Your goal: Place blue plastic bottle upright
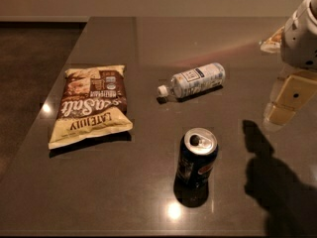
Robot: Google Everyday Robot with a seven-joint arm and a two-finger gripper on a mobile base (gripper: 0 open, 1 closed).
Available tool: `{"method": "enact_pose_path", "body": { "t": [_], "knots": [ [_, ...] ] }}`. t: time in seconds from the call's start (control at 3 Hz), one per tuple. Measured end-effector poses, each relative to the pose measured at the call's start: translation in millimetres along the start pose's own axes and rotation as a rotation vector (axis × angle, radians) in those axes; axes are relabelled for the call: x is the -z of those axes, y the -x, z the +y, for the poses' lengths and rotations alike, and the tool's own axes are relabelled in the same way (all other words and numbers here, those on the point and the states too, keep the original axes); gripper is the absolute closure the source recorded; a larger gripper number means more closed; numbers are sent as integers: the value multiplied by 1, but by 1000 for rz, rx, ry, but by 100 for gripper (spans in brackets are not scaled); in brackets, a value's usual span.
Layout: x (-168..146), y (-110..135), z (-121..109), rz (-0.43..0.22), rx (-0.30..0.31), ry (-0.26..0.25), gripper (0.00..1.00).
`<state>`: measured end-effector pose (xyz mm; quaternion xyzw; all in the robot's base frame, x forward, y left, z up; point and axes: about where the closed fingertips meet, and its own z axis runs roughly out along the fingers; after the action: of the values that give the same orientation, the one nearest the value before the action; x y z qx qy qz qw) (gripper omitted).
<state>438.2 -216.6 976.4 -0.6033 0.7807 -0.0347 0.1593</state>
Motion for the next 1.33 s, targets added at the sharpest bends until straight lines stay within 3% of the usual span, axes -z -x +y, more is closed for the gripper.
{"method": "enact_pose_path", "body": {
  "t": [0.33, 0.67, 1.33],
  "knots": [
    [0, 0, 0, 0, 0, 0, 0],
    [-12, 8, -17, -21, 18, 12, 0],
    [-56, 41, -71, -58, 102, 64, 0]
  ]
}}
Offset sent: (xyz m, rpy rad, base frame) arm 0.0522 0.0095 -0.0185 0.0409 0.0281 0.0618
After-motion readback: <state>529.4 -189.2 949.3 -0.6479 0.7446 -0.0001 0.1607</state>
